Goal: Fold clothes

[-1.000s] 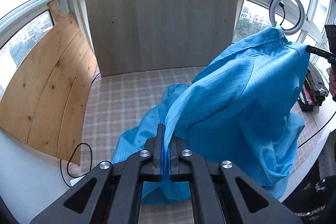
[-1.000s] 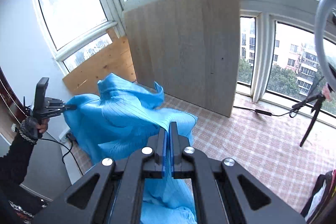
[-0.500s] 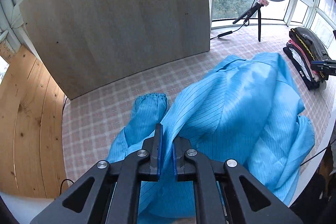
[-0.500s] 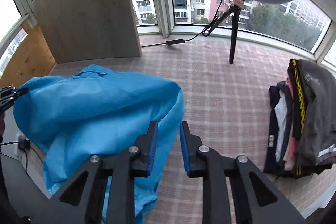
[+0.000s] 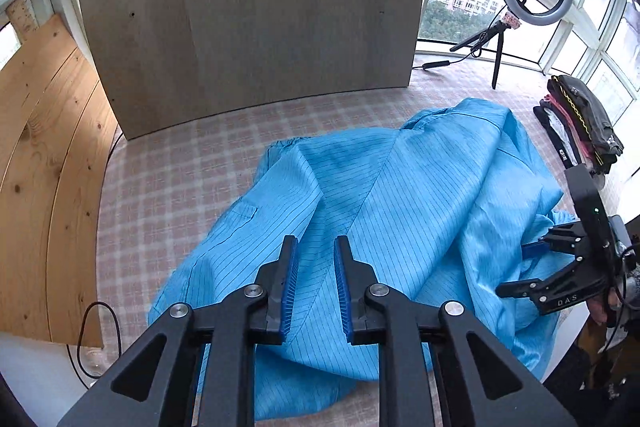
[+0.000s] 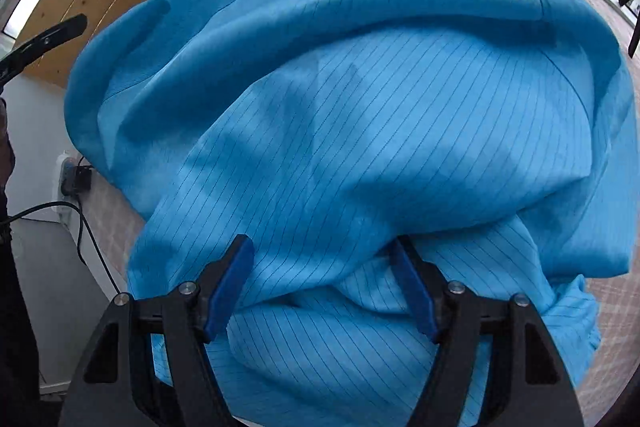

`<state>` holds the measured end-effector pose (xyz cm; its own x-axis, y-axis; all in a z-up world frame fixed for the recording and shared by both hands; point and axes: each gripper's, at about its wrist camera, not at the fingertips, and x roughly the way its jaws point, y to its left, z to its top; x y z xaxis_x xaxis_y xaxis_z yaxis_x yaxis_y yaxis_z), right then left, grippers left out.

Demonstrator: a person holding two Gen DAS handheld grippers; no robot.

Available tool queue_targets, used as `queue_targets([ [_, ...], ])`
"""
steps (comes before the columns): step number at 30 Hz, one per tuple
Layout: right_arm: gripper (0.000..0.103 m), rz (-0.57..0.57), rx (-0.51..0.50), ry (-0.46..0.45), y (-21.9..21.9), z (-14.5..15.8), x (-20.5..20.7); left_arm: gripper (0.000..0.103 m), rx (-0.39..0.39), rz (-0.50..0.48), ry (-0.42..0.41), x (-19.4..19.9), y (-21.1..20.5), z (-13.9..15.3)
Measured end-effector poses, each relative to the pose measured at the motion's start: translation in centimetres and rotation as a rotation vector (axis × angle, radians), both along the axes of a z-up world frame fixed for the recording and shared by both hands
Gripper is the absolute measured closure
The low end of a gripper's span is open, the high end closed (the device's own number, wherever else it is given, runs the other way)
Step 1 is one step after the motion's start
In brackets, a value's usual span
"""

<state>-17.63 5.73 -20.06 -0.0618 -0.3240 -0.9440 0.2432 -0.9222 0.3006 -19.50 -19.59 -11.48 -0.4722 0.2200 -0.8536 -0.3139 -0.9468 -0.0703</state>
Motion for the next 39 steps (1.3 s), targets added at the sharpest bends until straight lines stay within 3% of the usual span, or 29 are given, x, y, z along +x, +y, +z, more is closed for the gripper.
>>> queue_targets([
  [4,0.033,-0.109,-0.107,-0.068,0.3,-1.1,0.1,0.086,0.019,-0.006,-0.016,1.5,-0.7,-0.6],
  [7,0.033,-0.120,-0.120,0.055,0.7,2.0,2.8,0.084,-0.011,-0.035,-0.007,3.5,-0.6,-1.2],
  [9,0.033,-0.074,-0.064,0.125,-0.8,3.6,4.5,0.084,-0.039,-0.045,0.001,4.4,-0.6,-1.7],
  [13,0.033,0.055,-0.037,0.184,-6.4,4.7,5.5,0.084,-0.007,-0.034,-0.012,4.9,-1.6,-2.3],
  [17,0.033,0.127,0.148,0.241,-9.8,2.0,5.0,0.085,0.016,-0.027,-0.008,5.5,-2.2,-2.4],
  [19,0.035,0.127,0.139,0.211,-8.8,0.4,4.7,0.085,0.019,-0.034,-0.001,6.0,-2.4,-2.4],
  [20,0.055,0.125,0.132,0.197,-8.2,-0.2,4.6,0.084,0.020,-0.038,0.002,6.2,-2.4,-2.5],
  [21,0.096,0.110,0.113,0.184,-7.1,-0.5,4.7,0.084,0.020,-0.044,0.003,6.3,-2.5,-2.6],
  [22,0.100,0.085,0.090,0.178,-5.8,-0.3,4.7,0.084,0.013,-0.046,0.003,6.3,-2.6,-2.8],
  [24,0.101,0.044,0.032,0.191,-2.8,0.8,5.2,0.085,-0.005,-0.039,-0.004,6.1,-2.8,-3.2],
  [29,0.101,-0.110,0.137,0.349,8.2,8.0,9.0,0.085,-0.006,-0.053,-0.013,5.2,-2.7,-3.4],
  [31,0.101,-0.242,0.180,0.403,14.2,10.8,11.2,0.085,-0.008,-0.069,-0.016,4.7,-2.0,-3.4],
  [33,0.098,-0.384,0.184,0.389,20.1,12.1,13.9,0.085,-0.007,-0.094,-0.023,4.4,-0.9,-3.4],
  [34,0.096,-0.403,0.168,0.333,21.7,11.8,14.8,0.085,-0.007,-0.108,-0.025,4.3,-0.2,-3.4],
  [36,0.066,-0.436,0.166,0.247,23.9,11.1,16.5,0.085,-0.004,-0.138,-0.030,4.1,1.2,-3.4],
  [39,0.060,-0.419,0.089,0.313,24.8,12.3,17.7,0.086,0.023,-0.205,-0.031,4.7,4.8,-3.1],
])
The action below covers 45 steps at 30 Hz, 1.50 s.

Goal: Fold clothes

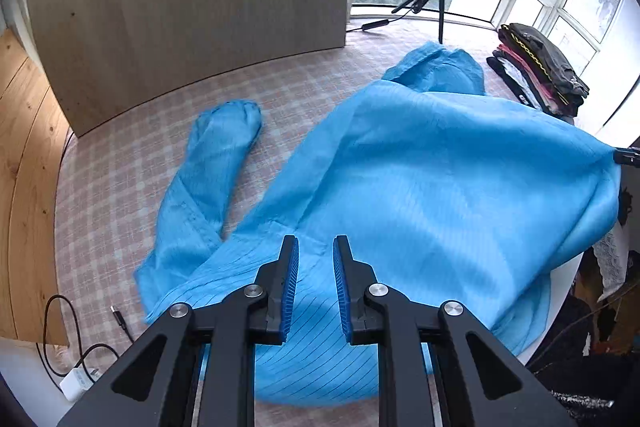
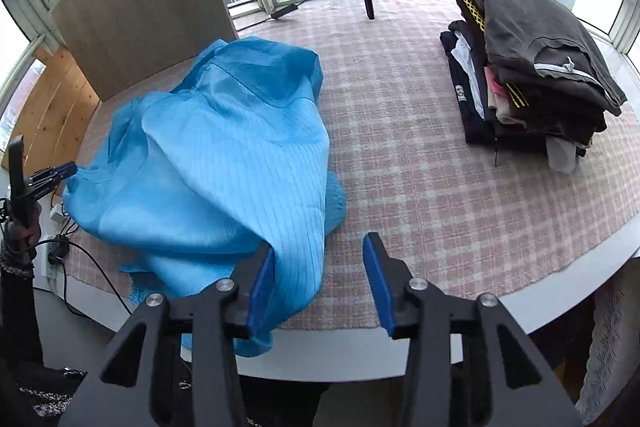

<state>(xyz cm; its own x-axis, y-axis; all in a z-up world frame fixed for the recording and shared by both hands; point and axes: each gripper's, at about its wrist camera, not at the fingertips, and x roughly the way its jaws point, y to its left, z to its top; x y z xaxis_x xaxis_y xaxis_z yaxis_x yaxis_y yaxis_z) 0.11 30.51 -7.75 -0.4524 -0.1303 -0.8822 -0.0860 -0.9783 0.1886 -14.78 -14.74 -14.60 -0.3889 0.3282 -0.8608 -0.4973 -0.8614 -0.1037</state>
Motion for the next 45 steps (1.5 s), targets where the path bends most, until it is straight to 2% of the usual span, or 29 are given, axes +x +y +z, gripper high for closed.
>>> queue_targets([
  [2,0.055,0.036,-0.052,0.098,-0.3,1.0,-0.4,0.085,0.012,-0.047,0.003,0.7,2.8,0.3],
  [3,0.045,0.063,-0.057,0.161,-0.9,1.5,-1.2,0.084,0.017,-0.074,0.008,1.2,4.3,0.5],
  [4,0.040,0.089,-0.062,0.224,-1.5,1.9,-2.0,0.083,0.022,-0.086,0.016,1.6,5.7,0.7],
  [5,0.027,0.115,-0.066,0.287,-2.1,2.3,-2.7,0.083,0.031,-0.084,0.021,1.7,6.8,0.8],
  [7,0.026,0.162,-0.077,0.411,-3.0,2.3,-4.0,0.083,0.049,-0.071,0.020,1.7,8.6,0.9],
  [9,0.026,0.226,-0.085,0.464,-3.7,1.8,-5.6,0.083,0.040,-0.046,0.028,1.5,9.8,0.8],
  [11,0.026,0.297,-0.028,0.390,-4.1,0.5,-8.7,0.082,0.020,-0.012,0.024,0.9,9.9,0.5],
  [12,0.026,0.310,0.032,0.335,-3.8,-0.3,-10.3,0.082,0.017,0.018,0.018,0.5,9.4,0.4],
  [16,0.026,0.370,0.227,0.247,-1.0,-4.0,-16.4,0.066,-0.032,0.106,0.017,-1.3,6.4,0.1],
  [19,0.026,0.454,0.184,0.204,1.9,-6.5,-20.8,0.050,-0.079,0.134,-0.016,-2.8,4.4,-1.1],
  [21,0.026,0.492,0.170,0.177,2.9,-7.6,-22.9,0.047,-0.103,0.117,-0.071,-3.6,3.7,-2.3],
  [23,0.026,0.537,0.156,0.149,3.3,-8.6,-24.6,0.039,-0.134,0.116,-0.101,-4.1,2.8,-3.7],
  [28,0.026,0.616,0.176,0.118,1.9,-10.3,-26.4,0.037,-0.294,0.121,-0.200,-4.2,0.1,-7.3],
  [29,0.026,0.632,0.182,0.114,1.4,-10.5,-26.5,0.036,-0.305,0.130,-0.208,-3.6,-0.7,-7.6],
  [31,0.026,0.659,0.188,0.104,0.7,-11.0,-26.8,0.035,-0.279,0.163,-0.236,-2.4,-2.3,-8.1],
  [33,0.026,0.681,0.183,0.087,-0.1,-11.7,-27.3,0.040,-0.257,0.188,-0.247,-1.4,-2.9,-8.7],
  [34,0.026,0.685,0.184,0.082,-0.4,-12.0,-27.7,0.074,-0.250,0.199,-0.248,-1.0,-3.0,-9.0],
  [35,0.026,0.690,0.185,0.078,-0.7,-12.3,-28.0,0.098,-0.236,0.207,-0.250,-0.6,-3.0,-9.2],
  [36,0.026,0.690,0.186,0.076,-1.1,-12.4,-28.3,0.101,-0.208,0.207,-0.258,-0.2,-2.9,-9.0],
  [39,0.026,0.695,0.179,0.071,-1.9,-12.5,-29.3,0.103,-0.167,0.169,-0.202,0.8,-2.4,-7.1],
  [41,0.026,0.706,0.172,0.069,-2.4,-12.4,-30.0,0.103,-0.172,0.197,-0.170,0.5,-3.2,-5.5],
  [43,0.026,0.720,0.175,0.075,-2.7,-12.1,-30.5,0.099,-0.078,0.198,-0.181,-0.4,-3.7,-4.1],
  [45,0.026,0.736,0.173,0.073,-3.0,-12.0,-30.7,0.064,-0.036,0.177,-0.145,-1.5,-2.6,-2.9],
])
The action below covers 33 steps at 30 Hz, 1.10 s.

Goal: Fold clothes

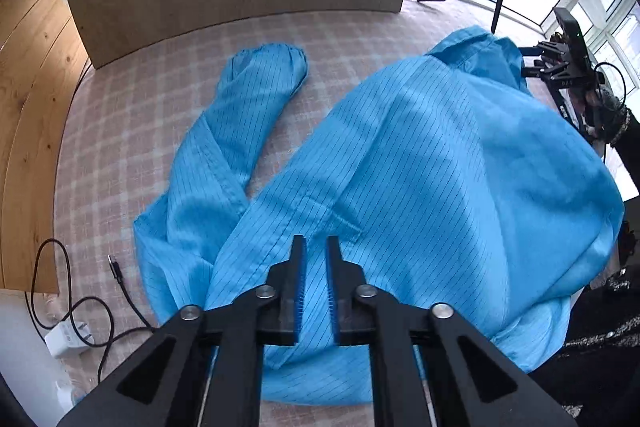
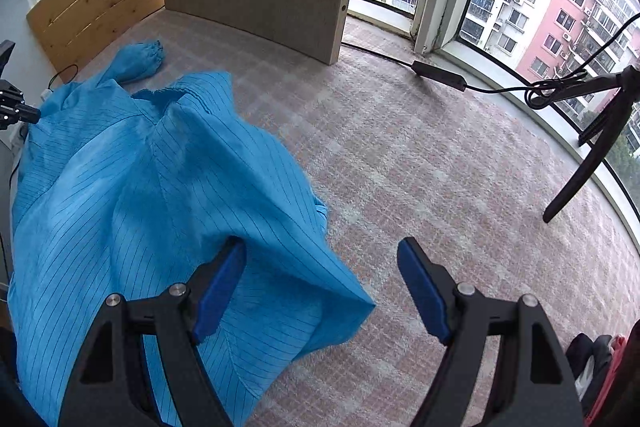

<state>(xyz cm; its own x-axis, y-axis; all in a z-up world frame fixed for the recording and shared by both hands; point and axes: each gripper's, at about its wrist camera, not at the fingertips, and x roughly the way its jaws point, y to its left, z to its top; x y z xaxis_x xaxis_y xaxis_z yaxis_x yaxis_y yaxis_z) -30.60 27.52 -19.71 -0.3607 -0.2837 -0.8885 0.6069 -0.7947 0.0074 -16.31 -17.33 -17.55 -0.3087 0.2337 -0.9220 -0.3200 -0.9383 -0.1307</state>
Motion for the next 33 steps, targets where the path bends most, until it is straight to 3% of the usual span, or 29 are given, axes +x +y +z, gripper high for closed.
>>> queue_targets([
  [1,0.026,0.006,0.004,-0.001,-0.1,0.1,0.0,0.027,0.006,-0.030,0.013,-0.6,1.1,0.1],
  [2,0.026,0.011,0.009,-0.001,-0.1,0.2,0.0,0.010,-0.004,-0.068,0.034,-1.2,2.4,0.1],
  [8,0.026,0.032,0.006,-0.017,0.3,0.9,0.7,0.010,-0.102,-0.286,0.062,-7.6,9.2,-2.1],
  [9,0.026,0.031,0.006,-0.014,0.5,1.0,0.7,0.012,-0.089,-0.288,0.005,-8.7,9.4,-3.2],
  [10,0.026,0.030,0.006,-0.010,0.7,1.2,0.8,0.029,-0.073,-0.285,-0.050,-9.6,9.5,-4.2],
  [11,0.026,0.023,0.000,-0.008,0.9,1.4,0.8,0.073,-0.052,-0.271,-0.097,-9.9,9.3,-5.0],
  [12,0.026,0.021,-0.012,-0.007,1.1,1.6,0.9,0.096,-0.030,-0.257,-0.145,-10.2,9.2,-5.7],
  [13,0.026,0.028,-0.025,-0.006,1.2,1.8,1.0,0.102,-0.010,-0.245,-0.176,-10.4,9.0,-6.1],
  [19,0.026,0.090,-0.038,0.030,0.7,2.1,0.7,0.103,0.068,-0.235,-0.041,-6.1,6.6,0.0],
  [24,0.026,0.159,-0.126,-0.049,-0.7,1.1,-0.8,0.103,0.046,-0.126,0.042,-2.3,2.9,4.4],
  [28,0.026,0.255,-0.135,-0.065,-3.7,-0.3,-0.9,0.103,0.003,-0.057,0.033,-1.0,1.7,4.1],
  [33,0.026,0.329,-0.105,-0.156,-6.5,-1.7,-2.3,0.103,-0.013,-0.017,0.023,-0.2,1.3,2.6],
])
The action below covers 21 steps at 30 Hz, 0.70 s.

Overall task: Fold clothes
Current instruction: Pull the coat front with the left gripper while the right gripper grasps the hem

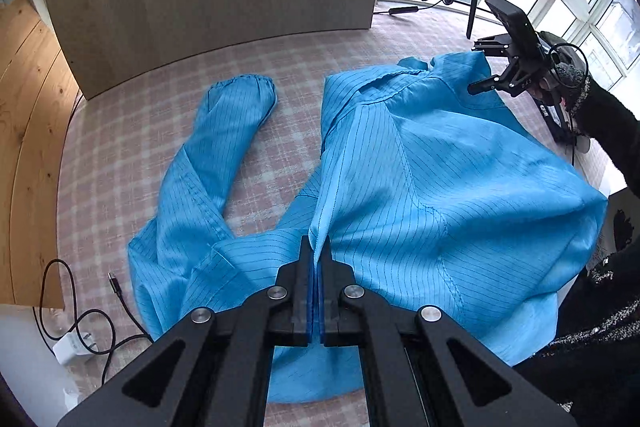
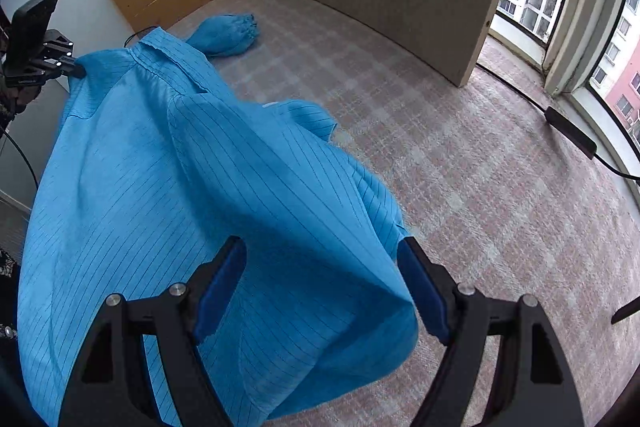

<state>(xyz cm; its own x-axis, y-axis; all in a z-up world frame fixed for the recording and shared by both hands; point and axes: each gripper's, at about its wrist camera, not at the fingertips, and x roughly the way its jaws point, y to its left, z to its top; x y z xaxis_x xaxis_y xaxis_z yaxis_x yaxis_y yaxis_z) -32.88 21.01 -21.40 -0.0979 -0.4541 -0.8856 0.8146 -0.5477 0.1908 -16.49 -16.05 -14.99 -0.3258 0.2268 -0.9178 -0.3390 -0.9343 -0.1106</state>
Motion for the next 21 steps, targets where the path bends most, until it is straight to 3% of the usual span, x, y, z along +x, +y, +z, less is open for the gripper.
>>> queue_targets([
  [4,0.026,-0.019,0.009,0.025,0.7,0.5,-1.2,0.103,-0.020,0.027,0.000,0.5,-0.3,-0.9],
  [5,0.033,-0.046,0.013,0.020,1.2,0.4,-1.3,0.103,-0.028,0.034,0.001,0.7,-0.2,-1.2],
  [6,0.064,-0.071,0.029,0.022,1.5,0.2,-1.2,0.103,-0.043,0.038,0.010,0.9,0.1,-1.4],
  [8,0.100,-0.122,0.082,0.067,1.9,-0.3,-0.4,0.103,-0.059,0.048,0.042,1.5,0.8,-1.3],
  [12,0.101,-0.220,0.099,0.198,1.4,1.3,3.5,0.103,-0.123,0.095,0.183,3.0,1.9,1.6],
  [14,0.101,-0.293,0.028,0.276,2.2,4.9,5.8,0.103,-0.160,0.120,0.271,3.7,1.9,4.6],
  [17,0.101,-0.395,-0.110,0.430,4.4,13.4,10.0,0.103,-0.224,0.136,0.425,4.6,1.6,10.6],
  [21,0.101,-0.482,-0.179,0.658,5.2,25.9,17.3,0.102,-0.225,0.107,0.659,6.9,0.9,21.6],
])
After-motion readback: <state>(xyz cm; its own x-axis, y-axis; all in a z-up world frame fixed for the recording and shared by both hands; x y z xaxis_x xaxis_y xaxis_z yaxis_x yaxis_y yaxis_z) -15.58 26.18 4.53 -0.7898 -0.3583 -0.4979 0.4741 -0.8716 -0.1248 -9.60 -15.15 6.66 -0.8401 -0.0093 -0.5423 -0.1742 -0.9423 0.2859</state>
